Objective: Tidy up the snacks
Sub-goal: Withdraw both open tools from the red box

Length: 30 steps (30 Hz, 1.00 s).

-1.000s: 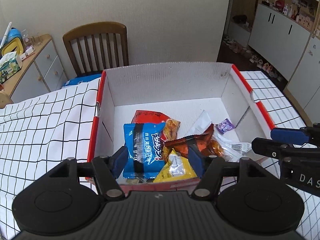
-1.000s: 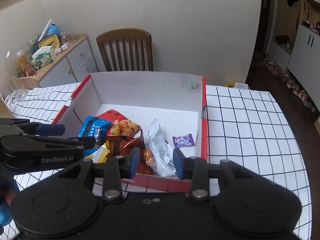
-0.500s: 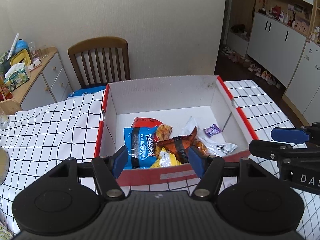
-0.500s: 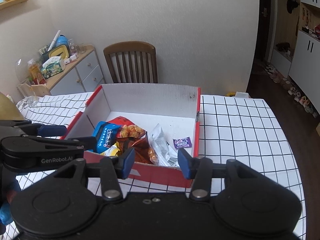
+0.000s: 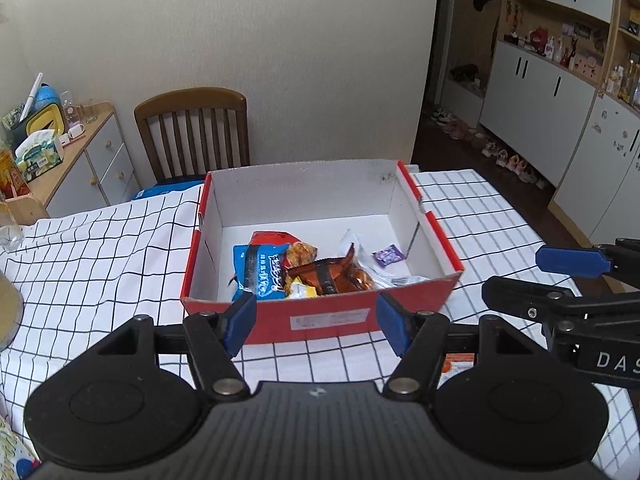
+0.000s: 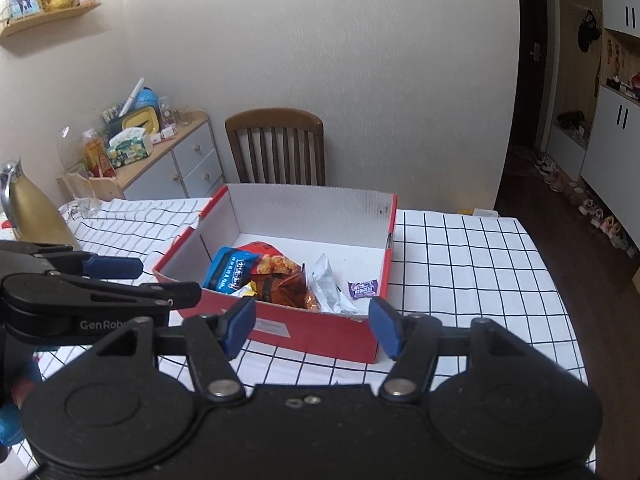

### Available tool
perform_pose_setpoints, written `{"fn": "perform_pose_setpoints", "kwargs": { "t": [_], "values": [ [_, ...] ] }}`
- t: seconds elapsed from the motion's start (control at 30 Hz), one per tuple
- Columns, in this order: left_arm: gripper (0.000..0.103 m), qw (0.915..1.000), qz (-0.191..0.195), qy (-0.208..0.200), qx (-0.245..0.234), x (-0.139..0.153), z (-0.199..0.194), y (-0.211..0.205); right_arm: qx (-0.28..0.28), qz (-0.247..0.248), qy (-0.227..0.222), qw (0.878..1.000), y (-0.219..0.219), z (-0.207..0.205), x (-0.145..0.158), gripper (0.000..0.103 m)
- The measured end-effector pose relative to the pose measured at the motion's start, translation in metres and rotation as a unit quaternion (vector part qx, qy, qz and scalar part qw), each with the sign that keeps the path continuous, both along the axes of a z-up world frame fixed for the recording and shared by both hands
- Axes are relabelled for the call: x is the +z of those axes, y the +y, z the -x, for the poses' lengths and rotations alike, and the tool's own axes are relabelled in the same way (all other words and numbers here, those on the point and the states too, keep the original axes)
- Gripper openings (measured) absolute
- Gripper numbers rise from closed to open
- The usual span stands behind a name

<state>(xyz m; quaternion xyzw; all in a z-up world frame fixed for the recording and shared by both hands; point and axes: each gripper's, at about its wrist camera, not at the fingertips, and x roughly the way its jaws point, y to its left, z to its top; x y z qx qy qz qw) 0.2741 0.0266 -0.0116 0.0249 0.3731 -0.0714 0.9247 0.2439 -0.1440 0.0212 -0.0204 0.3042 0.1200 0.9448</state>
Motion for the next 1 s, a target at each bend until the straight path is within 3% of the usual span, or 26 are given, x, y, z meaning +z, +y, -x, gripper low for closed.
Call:
{"fn": "perform_pose_setpoints", "kwargs": {
  "t": [0.13, 0.4, 0.53, 0.7, 0.83, 1.0],
  "values": [
    [0.065, 1.0, -0.001, -0.009, -0.003, 0.005, 0.017, -0.002, 0.007, -0.01, -0.002, 1.0, -0.004, 0.014, 0.005, 0.065],
    [0.066, 0.9998, 0.009, -0.013, -0.009, 0.011, 0.047, -0.003, 0.02, -0.016, -0.011, 1.0, -0.011, 0.043, 0.008, 0.078],
    [0.08, 0.9997, 0.014, -0.019, -0.002, 0.01, 0.06, 0.001, 0.029, -0.021, -0.011, 0.999, -0.015, 0.055, 0.005, 0.085],
    [0.08, 0.9996, 0.021, -0.016, -0.001, 0.008, 0.072, 0.003, 0.039, -0.032, -0.015, 0.999, -0.02, 0.069, 0.003, 0.091],
    [0.08, 0.9995, 0.029, -0.009, 0.007, 0.004, 0.079, 0.007, 0.044, -0.032, -0.021, 0.998, -0.024, 0.079, 0.0, 0.103],
    [0.08, 0.9993, 0.036, 0.0, 0.012, -0.005, 0.086, 0.011, 0.053, -0.035, -0.019, 0.998, -0.027, 0.088, -0.007, 0.103]
  ]
}}
